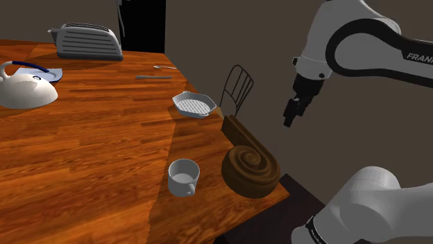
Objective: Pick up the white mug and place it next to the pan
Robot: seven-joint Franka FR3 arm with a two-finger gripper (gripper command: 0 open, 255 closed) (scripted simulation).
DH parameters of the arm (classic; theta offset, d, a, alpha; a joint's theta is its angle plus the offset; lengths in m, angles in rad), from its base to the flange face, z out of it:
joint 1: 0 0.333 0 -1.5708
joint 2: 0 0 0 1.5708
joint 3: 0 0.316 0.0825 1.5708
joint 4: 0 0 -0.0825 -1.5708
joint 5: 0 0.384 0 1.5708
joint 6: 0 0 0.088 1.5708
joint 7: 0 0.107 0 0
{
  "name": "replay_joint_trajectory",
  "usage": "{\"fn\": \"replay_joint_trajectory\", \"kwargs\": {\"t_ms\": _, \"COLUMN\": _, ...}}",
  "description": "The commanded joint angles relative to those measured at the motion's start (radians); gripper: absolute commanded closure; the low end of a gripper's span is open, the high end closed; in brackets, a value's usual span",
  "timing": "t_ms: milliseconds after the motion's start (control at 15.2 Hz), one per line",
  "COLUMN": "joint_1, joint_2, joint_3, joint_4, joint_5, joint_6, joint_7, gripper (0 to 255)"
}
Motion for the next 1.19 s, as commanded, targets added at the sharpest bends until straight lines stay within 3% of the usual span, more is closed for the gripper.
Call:
{"fn": "replay_joint_trajectory", "kwargs": {"t_ms": 0, "joint_1": 0.0, "joint_2": 0.0, "joint_3": 0.0, "joint_4": 0.0, "joint_5": 0.0, "joint_6": 0.0, "joint_7": 0.0, "gripper": 0}}
{"fn": "replay_joint_trajectory", "kwargs": {"t_ms": 594, "joint_1": 0.06, "joint_2": 0.155, "joint_3": 0.112, "joint_4": -0.07, "joint_5": 0.135, "joint_6": 0.238, "joint_7": 0.148, "gripper": 0}}
{"fn": "replay_joint_trajectory", "kwargs": {"t_ms": 1122, "joint_1": 0.103, "joint_2": 0.371, "joint_3": 0.215, "joint_4": -0.047, "joint_5": 0.217, "joint_6": 0.459, "joint_7": 0.264, "gripper": 0}}
